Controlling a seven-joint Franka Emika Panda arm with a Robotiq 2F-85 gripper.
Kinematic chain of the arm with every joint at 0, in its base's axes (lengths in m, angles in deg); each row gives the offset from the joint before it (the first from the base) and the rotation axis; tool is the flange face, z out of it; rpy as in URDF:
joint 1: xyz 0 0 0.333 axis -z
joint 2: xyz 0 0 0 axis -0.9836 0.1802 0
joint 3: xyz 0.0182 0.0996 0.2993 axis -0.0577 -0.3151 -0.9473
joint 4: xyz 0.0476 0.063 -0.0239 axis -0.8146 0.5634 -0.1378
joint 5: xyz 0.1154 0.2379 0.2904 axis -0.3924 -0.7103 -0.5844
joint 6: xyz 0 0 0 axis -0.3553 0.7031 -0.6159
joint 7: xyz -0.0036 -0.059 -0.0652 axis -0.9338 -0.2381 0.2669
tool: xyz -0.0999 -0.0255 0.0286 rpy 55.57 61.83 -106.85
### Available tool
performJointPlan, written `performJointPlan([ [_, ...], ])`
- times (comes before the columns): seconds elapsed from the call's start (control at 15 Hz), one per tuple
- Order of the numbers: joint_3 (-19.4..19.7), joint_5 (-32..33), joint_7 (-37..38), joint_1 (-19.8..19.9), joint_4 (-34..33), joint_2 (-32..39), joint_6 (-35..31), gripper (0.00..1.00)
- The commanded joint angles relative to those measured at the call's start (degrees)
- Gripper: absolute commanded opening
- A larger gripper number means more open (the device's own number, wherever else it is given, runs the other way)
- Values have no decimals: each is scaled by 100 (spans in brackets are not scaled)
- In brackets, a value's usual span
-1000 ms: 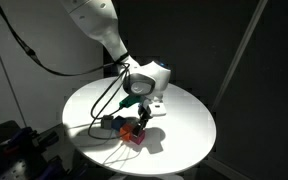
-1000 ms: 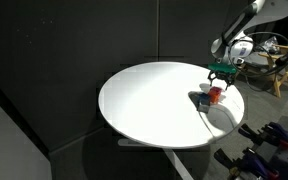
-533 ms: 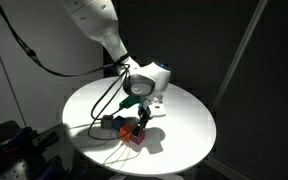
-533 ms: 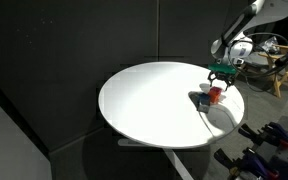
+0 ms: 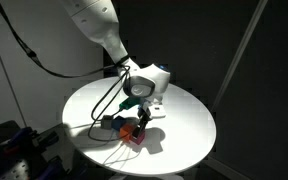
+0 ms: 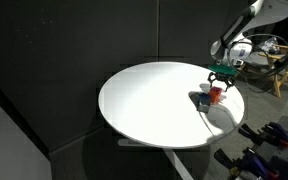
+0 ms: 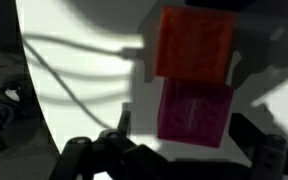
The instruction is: Put the pink block on top of the grey and blue blocks
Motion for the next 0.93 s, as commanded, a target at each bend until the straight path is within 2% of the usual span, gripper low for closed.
performJointPlan([
  [0.0, 11, 75, -35, 22, -132, 70, 46, 100],
  [0.13, 11, 77, -37, 19, -137, 79, 38, 100],
  [0.2, 10, 75, -37, 20, -145, 86, 39, 75],
  [0.27, 11, 75, -29, 19, -156, 97, 44, 74],
  [0.6, 30, 107, -13, 2, -200, 126, 54, 34],
  [0.87, 54, 204, -93, -8, -130, 20, 82, 32],
])
